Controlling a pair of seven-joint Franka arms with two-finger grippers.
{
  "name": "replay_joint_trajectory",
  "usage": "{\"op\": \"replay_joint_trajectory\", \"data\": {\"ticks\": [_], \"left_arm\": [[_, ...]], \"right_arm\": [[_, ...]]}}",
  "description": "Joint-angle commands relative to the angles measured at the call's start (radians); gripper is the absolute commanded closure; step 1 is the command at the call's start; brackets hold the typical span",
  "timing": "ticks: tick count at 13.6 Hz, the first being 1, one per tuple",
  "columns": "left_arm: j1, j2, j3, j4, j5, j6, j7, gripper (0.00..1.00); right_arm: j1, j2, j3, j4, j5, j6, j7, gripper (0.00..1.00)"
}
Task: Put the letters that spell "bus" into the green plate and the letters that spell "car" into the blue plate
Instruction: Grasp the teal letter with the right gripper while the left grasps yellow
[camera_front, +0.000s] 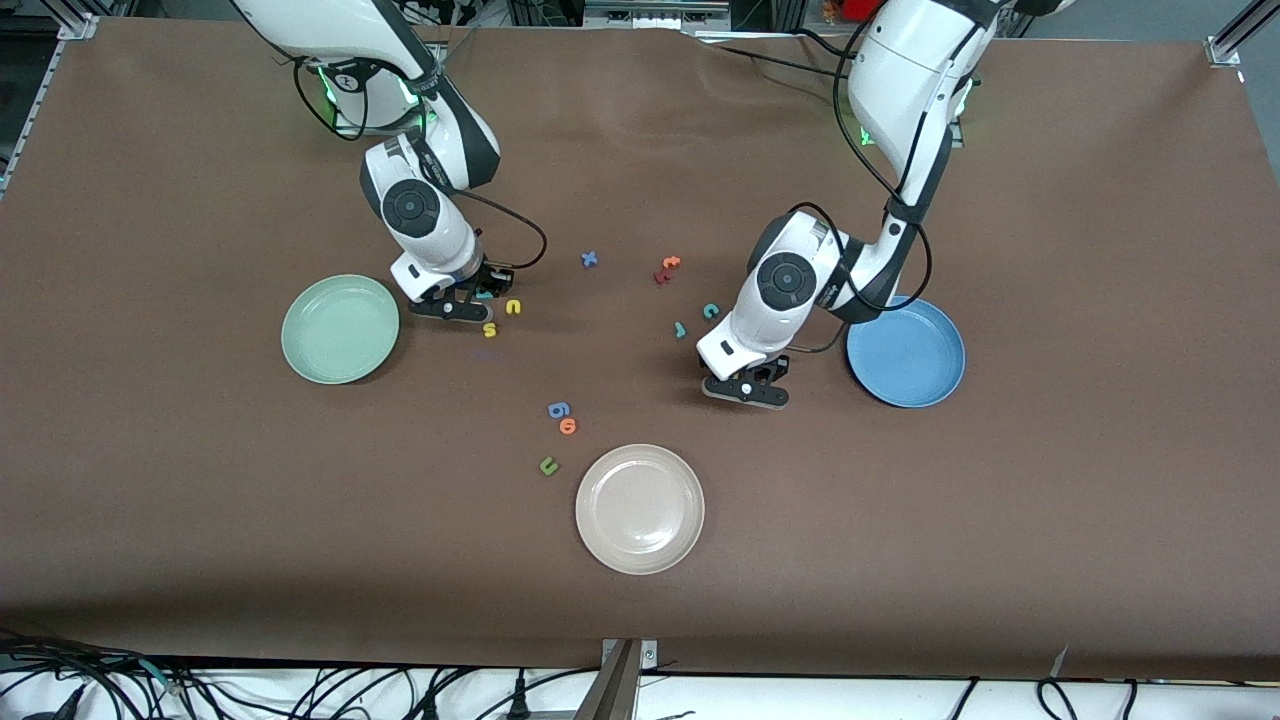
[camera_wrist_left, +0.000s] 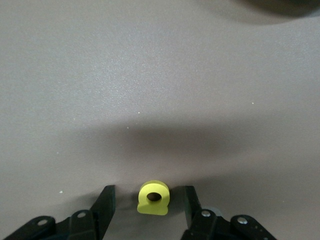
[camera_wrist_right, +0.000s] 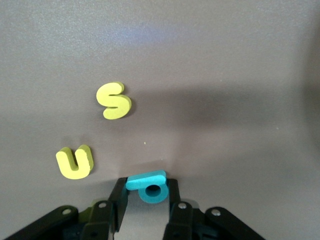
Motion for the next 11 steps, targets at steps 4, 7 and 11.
{"op": "replay_joint_trajectory", "data": {"ticks": [4,7,11], "left_arm": [[-0.01,0.015,0.011,0.023,0.107,0.004,-0.044,0.64],[-0.012,0.015,0.011,0.023,0.11,0.004,-0.067,0.77],[0.001,0.007,0.011,0.023,0.115,0.004,-0.059,0.92]], "right_arm": [[-0.004,-0.011,0.009,-0.014,0.017,-0.009,-0.012,0.9],[-0.006,-0.058,0.003,0.009,0.014,-0.106,-0.022,0.9],[-0.006,-0.121,-0.075,0.159,0.006,-0.403,-0.088,0.9]]}}
